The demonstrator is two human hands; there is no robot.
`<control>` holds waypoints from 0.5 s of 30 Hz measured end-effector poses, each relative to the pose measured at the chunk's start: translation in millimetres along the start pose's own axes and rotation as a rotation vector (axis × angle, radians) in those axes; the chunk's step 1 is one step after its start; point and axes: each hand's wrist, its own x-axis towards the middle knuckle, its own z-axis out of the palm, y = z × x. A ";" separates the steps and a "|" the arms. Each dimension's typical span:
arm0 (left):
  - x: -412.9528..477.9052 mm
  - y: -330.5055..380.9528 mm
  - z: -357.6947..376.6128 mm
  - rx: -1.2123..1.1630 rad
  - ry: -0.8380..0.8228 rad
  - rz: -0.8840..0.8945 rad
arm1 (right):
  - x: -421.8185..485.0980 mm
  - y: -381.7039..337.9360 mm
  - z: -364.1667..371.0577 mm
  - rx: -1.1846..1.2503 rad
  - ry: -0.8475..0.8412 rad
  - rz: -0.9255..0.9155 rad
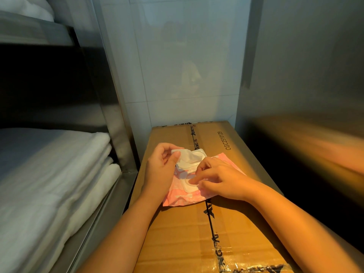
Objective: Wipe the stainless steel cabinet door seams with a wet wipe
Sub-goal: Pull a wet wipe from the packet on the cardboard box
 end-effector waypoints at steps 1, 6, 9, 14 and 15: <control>0.2 0.1 0.0 0.002 -0.001 -0.002 | -0.1 -0.2 -0.3 0.005 -0.002 0.002; -1.3 1.7 0.0 -0.004 -0.010 -0.023 | -2.6 -0.9 -2.4 0.086 0.015 0.030; -1.9 3.2 -0.8 -0.028 -0.016 -0.032 | -2.6 -1.9 -4.3 0.135 0.148 0.060; -3.2 7.2 1.0 -0.066 -0.006 -0.047 | -1.5 -6.5 -7.9 0.139 0.494 0.018; -3.6 8.3 1.4 -0.066 -0.007 -0.045 | -1.7 -7.9 -8.4 0.145 0.529 0.003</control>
